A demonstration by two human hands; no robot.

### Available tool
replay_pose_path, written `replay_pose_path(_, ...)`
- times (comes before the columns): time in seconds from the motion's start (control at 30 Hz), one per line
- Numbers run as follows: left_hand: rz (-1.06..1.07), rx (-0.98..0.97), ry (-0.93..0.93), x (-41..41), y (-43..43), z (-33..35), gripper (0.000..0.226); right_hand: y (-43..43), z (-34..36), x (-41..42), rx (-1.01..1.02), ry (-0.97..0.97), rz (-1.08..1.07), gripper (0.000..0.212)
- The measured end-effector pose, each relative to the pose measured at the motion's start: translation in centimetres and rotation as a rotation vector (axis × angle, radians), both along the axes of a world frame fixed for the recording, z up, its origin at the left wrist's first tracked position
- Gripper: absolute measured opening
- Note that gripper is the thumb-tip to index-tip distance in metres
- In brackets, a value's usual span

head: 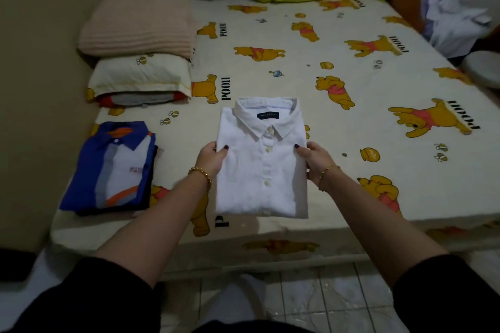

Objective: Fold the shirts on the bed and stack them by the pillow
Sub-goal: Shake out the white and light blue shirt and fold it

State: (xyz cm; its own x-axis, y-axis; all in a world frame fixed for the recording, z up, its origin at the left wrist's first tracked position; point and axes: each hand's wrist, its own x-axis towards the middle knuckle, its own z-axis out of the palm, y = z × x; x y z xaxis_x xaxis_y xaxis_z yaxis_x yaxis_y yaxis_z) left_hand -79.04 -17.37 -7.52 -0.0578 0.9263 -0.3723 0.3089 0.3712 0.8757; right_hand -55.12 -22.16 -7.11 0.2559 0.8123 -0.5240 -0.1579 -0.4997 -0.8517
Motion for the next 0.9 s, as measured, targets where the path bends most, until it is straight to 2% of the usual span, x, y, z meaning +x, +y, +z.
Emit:
replay_pose_path(0.1, 0.03, 0.0, -0.039, -2.8, -2.0, 0.1, 0.023, -0.9, -0.2, -2.7, 0.0, -0.053, 0.023, 0.003)
replay_pose_path(0.23, 0.088, 0.001, 0.002, -7.7, -3.2, -0.2, 0.023, -1.0, -0.7, -7.5, -0.026, -0.074, 0.118, 0.011)
replay_pose_path(0.4, 0.193, -0.001, 0.031, -15.3, -2.4, -0.6, 0.021, 2.2, -2.1, -15.1, -0.076, -0.098, 0.238, 0.011)
replay_pose_path(0.6, 0.305, -0.089, 0.05, -26.3, 2.1, -2.3, 0.015, 8.5, -4.3, -26.7, -0.138, -0.102, 0.345, 0.01)
replay_pose_path(0.8, 0.325, -0.132, 0.171, -35.5, 7.6, -4.5, 0.016, 14.7, -7.1, -36.5, -0.156, -0.183, 0.386, 0.022)
replay_pose_path(0.9, 0.318, -0.119, 0.196, -37.6, 10.9, -5.1, 0.027, 17.1, -8.1, -39.3, -0.087, -0.251, 0.35, 0.016)
